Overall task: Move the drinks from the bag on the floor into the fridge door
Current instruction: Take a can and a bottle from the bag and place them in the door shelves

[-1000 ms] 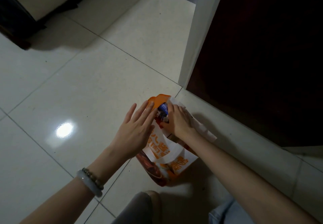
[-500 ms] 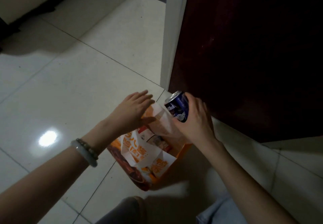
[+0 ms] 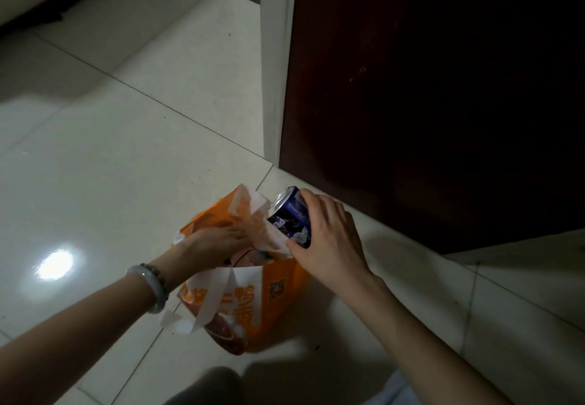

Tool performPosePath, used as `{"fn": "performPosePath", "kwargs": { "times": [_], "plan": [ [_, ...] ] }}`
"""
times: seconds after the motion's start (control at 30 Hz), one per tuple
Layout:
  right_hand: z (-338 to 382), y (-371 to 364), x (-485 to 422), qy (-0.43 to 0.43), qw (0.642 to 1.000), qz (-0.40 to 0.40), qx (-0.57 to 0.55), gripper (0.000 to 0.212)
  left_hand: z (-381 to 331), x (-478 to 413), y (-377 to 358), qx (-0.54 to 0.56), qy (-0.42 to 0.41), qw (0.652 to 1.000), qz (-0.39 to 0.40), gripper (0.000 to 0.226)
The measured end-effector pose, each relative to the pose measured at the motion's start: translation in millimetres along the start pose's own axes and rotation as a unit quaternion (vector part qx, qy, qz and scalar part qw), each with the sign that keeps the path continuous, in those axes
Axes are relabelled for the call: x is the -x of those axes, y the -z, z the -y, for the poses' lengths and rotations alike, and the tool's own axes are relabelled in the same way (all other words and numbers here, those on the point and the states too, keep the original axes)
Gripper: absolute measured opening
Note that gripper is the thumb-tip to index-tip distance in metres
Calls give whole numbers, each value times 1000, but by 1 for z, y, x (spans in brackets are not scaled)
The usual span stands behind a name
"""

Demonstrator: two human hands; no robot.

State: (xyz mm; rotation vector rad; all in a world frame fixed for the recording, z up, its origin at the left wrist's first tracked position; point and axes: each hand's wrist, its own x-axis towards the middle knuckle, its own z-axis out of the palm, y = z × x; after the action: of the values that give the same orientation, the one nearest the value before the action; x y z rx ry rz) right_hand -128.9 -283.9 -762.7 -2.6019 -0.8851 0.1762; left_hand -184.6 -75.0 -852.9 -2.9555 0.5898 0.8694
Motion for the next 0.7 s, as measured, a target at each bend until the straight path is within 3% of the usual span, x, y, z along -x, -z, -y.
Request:
{"fn": "performPosePath", "kwargs": {
  "times": [0.2, 0.33, 0.4, 0.5, 0.6, 0.7],
  "plan": [
    [0, 2, -1, 17, 1000, -6, 7, 81, -7, -3, 18, -44, -41, 997, 43, 49],
    [0, 6, -1, 14, 999, -30, 25, 81, -16, 2, 20, -73, 2, 996, 42, 48],
    [-1, 9, 0, -1, 998, -58, 31, 81, -11, 7, 17, -37, 50, 998, -23, 52],
    [-6, 21, 2, -35, 996, -77, 16, 82, -1, 24, 24, 40, 116, 982, -147, 76],
    [-12, 38, 5, -53, 994, -94, 28, 82, 2, 49, 44, 160, 174, 932, -274, 83],
    [-13, 62, 8, -63, 992, -98, 40, 84, -3, 75, 80, 264, 195, 884, -333, 79]
  ]
}}
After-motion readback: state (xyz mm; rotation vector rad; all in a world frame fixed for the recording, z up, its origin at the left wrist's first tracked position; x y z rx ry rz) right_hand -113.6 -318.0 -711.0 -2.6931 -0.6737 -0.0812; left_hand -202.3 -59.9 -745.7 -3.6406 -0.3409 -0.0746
